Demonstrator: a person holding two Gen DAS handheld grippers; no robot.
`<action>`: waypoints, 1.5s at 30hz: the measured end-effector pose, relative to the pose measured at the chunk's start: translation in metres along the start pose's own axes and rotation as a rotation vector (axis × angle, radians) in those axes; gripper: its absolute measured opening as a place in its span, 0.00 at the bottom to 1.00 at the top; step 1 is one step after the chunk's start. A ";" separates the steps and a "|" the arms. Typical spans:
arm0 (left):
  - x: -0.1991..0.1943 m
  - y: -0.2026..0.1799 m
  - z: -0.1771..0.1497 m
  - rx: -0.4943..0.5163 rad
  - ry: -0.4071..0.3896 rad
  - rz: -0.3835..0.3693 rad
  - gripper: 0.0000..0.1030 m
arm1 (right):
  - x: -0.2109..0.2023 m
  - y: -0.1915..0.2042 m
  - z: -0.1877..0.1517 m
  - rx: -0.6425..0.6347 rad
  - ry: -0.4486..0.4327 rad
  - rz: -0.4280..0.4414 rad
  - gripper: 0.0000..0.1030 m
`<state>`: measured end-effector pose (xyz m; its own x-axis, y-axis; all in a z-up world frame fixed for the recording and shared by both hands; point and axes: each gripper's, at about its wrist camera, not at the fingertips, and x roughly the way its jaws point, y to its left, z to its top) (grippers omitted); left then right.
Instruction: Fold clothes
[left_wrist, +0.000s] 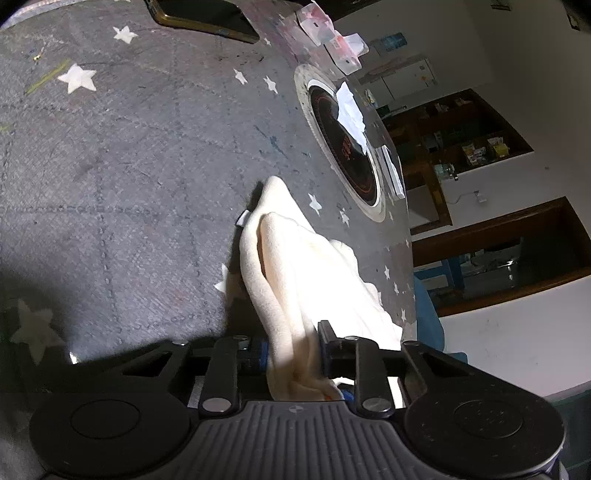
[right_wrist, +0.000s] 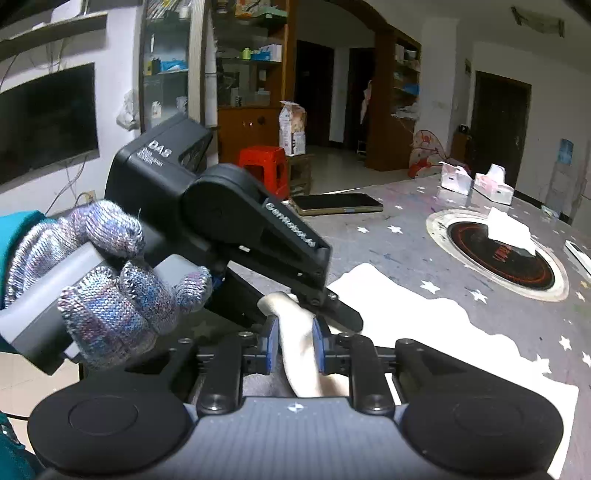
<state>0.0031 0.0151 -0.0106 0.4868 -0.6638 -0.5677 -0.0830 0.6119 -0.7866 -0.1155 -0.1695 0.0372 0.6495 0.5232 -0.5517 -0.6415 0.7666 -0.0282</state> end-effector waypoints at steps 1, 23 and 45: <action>0.000 0.000 0.000 0.005 -0.001 0.001 0.24 | -0.003 -0.002 -0.001 0.009 -0.001 -0.002 0.17; 0.002 -0.015 -0.003 0.134 -0.005 0.062 0.24 | -0.064 -0.150 -0.072 0.455 0.020 -0.436 0.21; 0.005 -0.026 -0.004 0.227 -0.017 0.123 0.23 | -0.056 -0.171 -0.079 0.621 -0.032 -0.379 0.10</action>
<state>0.0040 -0.0057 0.0064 0.5003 -0.5724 -0.6497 0.0538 0.7694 -0.6365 -0.0741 -0.3592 0.0072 0.7992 0.1827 -0.5726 -0.0259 0.9623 0.2709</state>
